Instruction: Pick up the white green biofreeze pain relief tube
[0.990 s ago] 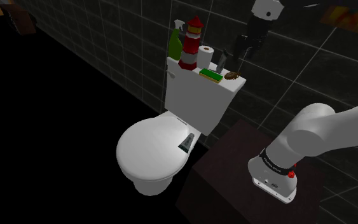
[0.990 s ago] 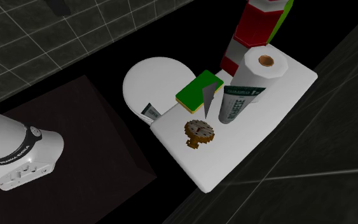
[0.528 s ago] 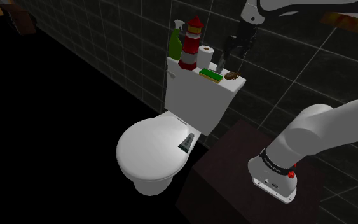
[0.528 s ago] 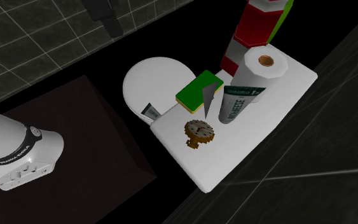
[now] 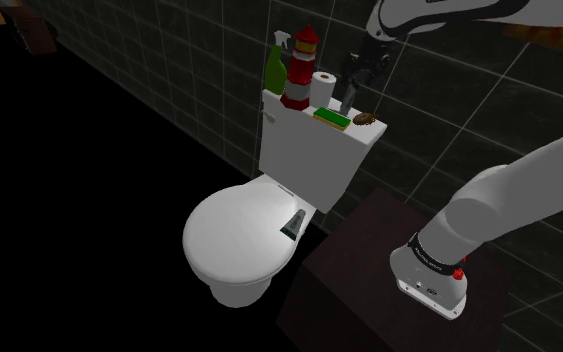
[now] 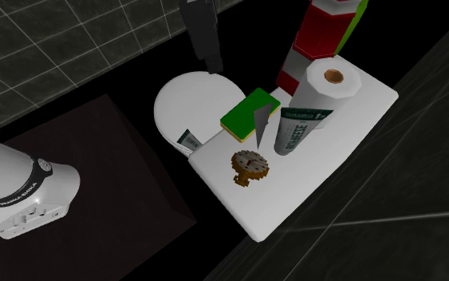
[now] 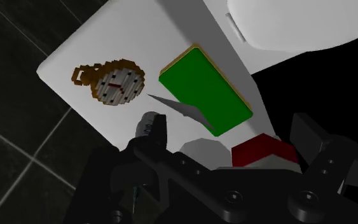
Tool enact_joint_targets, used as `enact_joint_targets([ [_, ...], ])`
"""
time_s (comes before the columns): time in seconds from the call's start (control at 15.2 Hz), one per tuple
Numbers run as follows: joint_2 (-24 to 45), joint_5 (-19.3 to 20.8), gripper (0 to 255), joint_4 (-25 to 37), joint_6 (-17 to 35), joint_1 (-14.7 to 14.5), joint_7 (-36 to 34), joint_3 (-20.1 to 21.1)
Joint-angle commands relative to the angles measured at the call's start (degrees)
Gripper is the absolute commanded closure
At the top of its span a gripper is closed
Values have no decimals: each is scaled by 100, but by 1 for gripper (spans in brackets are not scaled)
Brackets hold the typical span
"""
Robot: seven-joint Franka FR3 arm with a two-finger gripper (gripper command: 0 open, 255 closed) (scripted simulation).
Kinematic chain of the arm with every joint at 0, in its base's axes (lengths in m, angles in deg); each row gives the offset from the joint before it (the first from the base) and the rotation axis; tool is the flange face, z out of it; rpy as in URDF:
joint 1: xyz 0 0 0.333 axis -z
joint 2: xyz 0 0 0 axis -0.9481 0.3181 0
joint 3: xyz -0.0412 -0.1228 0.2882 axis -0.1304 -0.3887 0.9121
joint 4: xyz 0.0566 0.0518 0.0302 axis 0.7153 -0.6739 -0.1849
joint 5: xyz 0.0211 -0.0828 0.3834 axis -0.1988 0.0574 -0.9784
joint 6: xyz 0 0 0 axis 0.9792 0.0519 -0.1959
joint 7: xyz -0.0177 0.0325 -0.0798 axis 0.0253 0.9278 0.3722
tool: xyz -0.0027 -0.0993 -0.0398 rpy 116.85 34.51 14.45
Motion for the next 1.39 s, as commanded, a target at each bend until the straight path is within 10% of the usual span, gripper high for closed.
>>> enact_joint_targets([
  [0.0,330,51,0,170,273,99,-61,-97],
  [0.79,2242,25,0,1696,1266,590,-440,-601],
  [1.32,2432,33,0,1328,1820,606,-493,-610],
])
